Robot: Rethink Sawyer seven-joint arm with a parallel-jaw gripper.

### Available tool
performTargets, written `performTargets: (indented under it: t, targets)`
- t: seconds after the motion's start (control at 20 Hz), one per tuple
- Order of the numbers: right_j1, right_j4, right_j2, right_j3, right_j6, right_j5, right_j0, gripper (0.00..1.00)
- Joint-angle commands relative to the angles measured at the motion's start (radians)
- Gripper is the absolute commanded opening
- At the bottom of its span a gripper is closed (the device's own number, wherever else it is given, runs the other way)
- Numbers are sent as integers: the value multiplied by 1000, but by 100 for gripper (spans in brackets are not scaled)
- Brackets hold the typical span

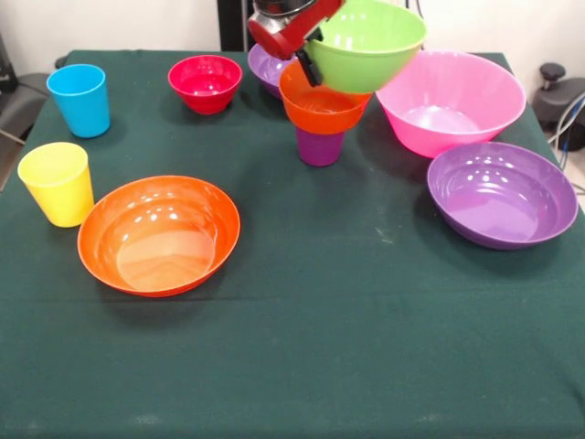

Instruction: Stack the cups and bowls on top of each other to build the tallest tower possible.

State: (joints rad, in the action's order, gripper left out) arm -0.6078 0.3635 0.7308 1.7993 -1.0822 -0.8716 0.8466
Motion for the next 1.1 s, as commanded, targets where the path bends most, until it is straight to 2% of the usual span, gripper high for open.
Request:
performTargets:
  t: [0.05,0.35,0.65,0.8,1.1]
  targets:
    - [-41,-40,-72,-42,-94,-137,-14,0]
    - [-63,-64,-77,-36,-110,-159,-12,0]
    - [-76,-85,-84,5,-114,-122,-4,0]
    - [-55,-77,-92,9,-115,-81,-9,0]
    - [-26,-70,-95,-42,-105,-71,-35,0]
